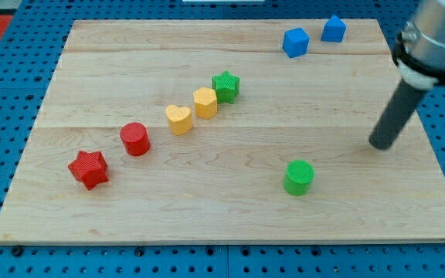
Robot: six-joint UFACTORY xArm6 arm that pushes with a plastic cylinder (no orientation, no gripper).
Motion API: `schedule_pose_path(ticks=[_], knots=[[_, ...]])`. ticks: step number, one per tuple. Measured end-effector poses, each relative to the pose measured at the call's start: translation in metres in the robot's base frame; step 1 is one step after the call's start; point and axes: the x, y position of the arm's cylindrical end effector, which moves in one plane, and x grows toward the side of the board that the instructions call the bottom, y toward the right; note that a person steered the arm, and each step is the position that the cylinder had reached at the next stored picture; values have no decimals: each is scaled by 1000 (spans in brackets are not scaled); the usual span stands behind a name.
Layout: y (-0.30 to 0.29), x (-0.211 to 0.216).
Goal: Push the green star to the right of the hexagon
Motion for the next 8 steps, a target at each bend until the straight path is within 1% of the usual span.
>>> schedule_pose_path(ticks=[1, 3, 4, 5, 6, 8], knots=[[-47, -36], [-167, -104], [-204, -139], [-251, -144], [-256, -144], [-239, -111]])
